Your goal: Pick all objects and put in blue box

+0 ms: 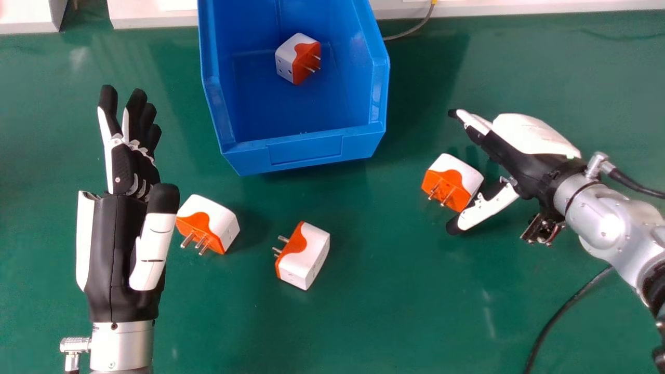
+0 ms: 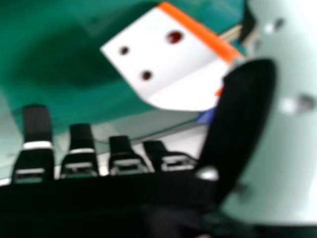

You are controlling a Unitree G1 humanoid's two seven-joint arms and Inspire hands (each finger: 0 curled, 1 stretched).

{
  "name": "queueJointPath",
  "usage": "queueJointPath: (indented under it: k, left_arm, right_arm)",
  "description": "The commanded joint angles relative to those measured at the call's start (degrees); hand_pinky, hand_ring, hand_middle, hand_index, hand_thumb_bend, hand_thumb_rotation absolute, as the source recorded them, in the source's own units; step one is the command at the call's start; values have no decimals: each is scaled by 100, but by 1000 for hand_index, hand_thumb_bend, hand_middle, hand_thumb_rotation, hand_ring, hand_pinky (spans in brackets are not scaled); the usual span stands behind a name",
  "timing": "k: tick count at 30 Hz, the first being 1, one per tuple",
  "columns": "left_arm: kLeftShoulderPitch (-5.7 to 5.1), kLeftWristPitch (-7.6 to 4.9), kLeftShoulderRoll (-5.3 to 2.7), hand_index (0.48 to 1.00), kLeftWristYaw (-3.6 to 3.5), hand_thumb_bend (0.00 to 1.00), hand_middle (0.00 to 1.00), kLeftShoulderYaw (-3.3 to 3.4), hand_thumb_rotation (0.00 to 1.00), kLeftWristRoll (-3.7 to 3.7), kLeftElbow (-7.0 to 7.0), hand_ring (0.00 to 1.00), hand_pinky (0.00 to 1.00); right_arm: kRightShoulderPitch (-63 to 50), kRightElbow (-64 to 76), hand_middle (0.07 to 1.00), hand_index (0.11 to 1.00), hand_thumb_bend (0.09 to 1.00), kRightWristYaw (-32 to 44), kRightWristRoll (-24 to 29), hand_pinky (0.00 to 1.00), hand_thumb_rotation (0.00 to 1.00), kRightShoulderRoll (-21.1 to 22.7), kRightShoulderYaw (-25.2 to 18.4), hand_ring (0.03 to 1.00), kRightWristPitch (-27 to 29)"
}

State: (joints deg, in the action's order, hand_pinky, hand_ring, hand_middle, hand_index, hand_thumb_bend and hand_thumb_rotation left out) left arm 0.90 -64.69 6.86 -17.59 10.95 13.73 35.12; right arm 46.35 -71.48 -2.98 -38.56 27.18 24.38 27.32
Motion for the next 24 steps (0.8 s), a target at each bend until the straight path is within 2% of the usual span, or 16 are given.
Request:
queueJointPath:
  k: [1, 11, 16, 22, 24]
  left_arm:
    - [38, -124, 15, 1000, -45, 683, 1000, -6, 848, 100, -26, 1000, 1000]
    - [-15, -104, 16, 1000, -135, 614, 1000, -8, 830, 187, -100, 1000, 1000]
    - [-28, -108, -20, 1000, -125, 605, 1000, -27, 827, 155, -117, 1000, 1000]
    - [-48, -82, 5, 1000, -121, 595, 1000, -13, 826, 163, -150, 1000, 1000]
    - [-51, -83, 2, 1000, -114, 594, 1000, -11, 826, 147, -151, 1000, 1000]
  right_arm:
    - [121, -13, 980, 994, 1000, 78, -53, 730, 312, -35, 117, 911, -61]
    - [211, -90, 998, 1000, 1000, 93, -386, 806, 316, -117, 639, 951, -122]
    - [309, -143, 1000, 1000, 1000, 137, -555, 796, 321, -110, 884, 949, -227]
    - [395, -203, 1000, 1000, 1000, 62, -695, 801, 314, -156, 1127, 950, -402]
    - [373, -238, 1000, 1000, 1000, -33, -675, 802, 313, -213, 1134, 951, -483]
